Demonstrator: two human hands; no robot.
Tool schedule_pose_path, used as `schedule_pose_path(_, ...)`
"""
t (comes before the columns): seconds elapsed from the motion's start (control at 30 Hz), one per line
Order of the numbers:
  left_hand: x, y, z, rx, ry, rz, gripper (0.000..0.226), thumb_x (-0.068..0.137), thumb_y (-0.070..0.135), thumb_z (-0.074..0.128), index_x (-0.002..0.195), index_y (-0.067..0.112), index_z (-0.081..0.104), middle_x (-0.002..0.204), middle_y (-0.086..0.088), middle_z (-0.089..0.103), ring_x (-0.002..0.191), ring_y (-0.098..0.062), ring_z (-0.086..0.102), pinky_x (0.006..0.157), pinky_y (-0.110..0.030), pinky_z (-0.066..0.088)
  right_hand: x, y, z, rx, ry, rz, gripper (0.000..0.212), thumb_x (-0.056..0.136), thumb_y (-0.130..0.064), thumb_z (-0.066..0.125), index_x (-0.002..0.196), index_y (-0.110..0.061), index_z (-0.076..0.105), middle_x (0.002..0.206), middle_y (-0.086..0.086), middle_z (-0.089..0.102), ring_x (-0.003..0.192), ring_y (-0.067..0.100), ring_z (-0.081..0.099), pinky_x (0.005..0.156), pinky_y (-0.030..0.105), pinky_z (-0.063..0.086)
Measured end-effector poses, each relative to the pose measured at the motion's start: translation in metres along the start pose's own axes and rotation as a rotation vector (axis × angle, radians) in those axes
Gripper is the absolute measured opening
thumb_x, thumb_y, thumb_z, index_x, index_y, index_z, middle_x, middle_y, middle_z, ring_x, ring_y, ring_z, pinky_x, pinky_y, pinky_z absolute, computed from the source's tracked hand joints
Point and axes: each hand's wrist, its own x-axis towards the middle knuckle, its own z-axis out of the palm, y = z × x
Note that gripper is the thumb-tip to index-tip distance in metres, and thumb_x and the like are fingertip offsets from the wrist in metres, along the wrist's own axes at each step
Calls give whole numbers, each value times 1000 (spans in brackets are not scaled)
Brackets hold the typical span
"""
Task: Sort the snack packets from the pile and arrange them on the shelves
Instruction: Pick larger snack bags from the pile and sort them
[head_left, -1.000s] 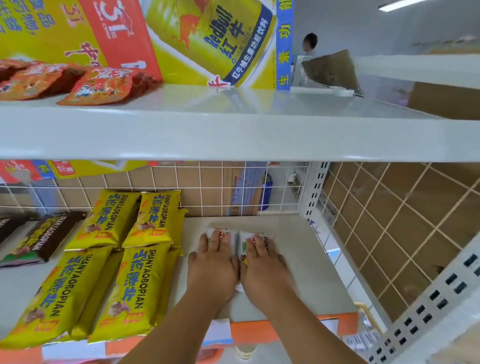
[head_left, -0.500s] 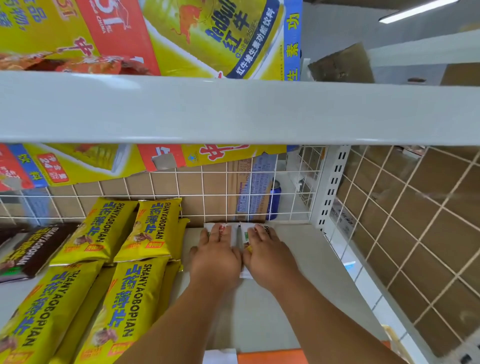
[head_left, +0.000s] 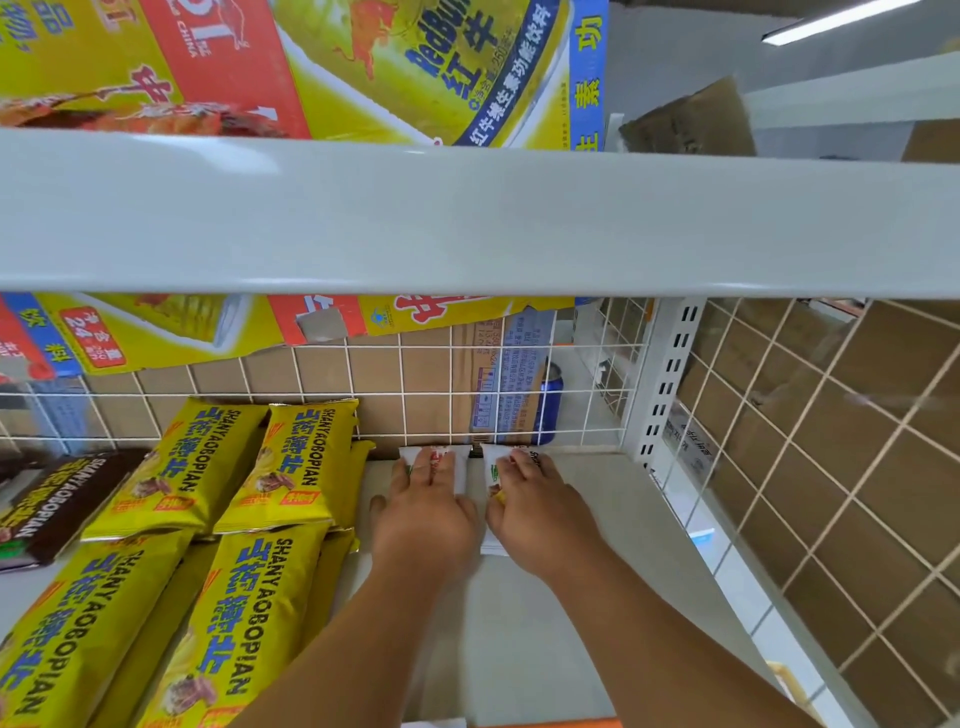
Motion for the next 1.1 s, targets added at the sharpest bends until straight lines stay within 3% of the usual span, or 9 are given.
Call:
schedule_pose_path(0.33,-1,6,4,-2,-3,13,66,103,41,28,163,27,8,171,2,4,157,-28,5,119,-41,26,-5,8,-9,-4,-10,34,52,103,-38,36,151,-21,35,166,-2,17,151,24,15,111,48,37)
schedule_pose_path(0.73,-19,103,26,-43,-10,147,69,100,42,31,163,22,12,171,-4,8,155,-31,7,117,-45,27,-23,87,-37,-131,-68,152,49,100,-20,45,148,-19,36,160,1,23,145,33,25,104,51,42)
schedule_pose_path(1.1,-13,124,33,-50,9,107,63,103,43,24,163,26,11,171,-4,8,156,-33,5,117,-48,26,-23,94,-35,-29,-71,184,55,105,-33,32,159,-24,21,168,-6,5,154,28,5,117,52,26)
